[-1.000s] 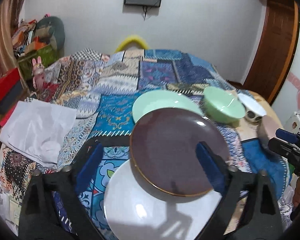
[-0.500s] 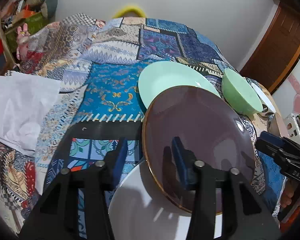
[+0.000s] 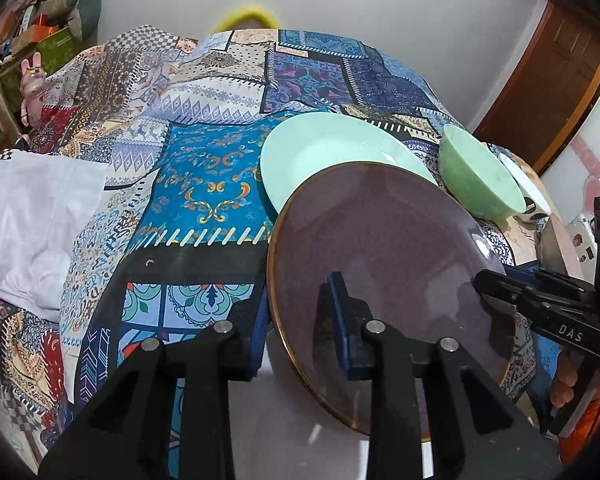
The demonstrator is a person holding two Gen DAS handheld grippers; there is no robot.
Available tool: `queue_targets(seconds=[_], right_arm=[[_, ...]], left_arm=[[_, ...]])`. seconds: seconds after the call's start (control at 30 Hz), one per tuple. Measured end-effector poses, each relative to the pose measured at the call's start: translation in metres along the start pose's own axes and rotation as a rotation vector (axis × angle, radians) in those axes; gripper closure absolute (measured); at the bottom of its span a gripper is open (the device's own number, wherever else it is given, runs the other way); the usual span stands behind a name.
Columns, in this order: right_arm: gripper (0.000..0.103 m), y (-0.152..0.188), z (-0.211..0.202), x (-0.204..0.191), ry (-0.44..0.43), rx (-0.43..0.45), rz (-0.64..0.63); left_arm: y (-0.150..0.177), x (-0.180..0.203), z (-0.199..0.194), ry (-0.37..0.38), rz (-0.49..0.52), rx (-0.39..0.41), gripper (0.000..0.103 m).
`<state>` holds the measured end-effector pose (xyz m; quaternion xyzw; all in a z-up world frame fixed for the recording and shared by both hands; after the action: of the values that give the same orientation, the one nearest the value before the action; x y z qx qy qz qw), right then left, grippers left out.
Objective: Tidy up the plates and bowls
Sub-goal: 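Lift the dark purple plate off the white plate with both grippers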
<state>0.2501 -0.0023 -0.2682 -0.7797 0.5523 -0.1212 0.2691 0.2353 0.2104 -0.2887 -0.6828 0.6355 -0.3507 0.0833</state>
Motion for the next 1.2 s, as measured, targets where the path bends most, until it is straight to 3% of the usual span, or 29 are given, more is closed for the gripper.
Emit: queue_targets(seconds=[0.63,1.2], right_arm=[[0.078,0.002,-0.008,0.007,0.010,0.020,0.002],[0.079,0.009,-0.051,0.023,0.015,0.077,0.025]], left_arm=[[0.007,0.009,-0.004,-0.005,0.027,-0.018,0.075],[0.016,0.052,-0.032,0.007,0.057,0.011,0.075]])
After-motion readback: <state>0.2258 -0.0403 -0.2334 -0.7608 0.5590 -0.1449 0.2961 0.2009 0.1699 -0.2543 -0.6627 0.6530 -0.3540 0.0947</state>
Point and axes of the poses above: each gripper's, at about its wrist camera, not at the fingertips, and z roughly the way its jaws point, x to its right, y to its underside, the point moved 6 cm from there along z, roughly the way its jaws point, and after that the axes turned 10 degrees about y, right-handed, at the moved point
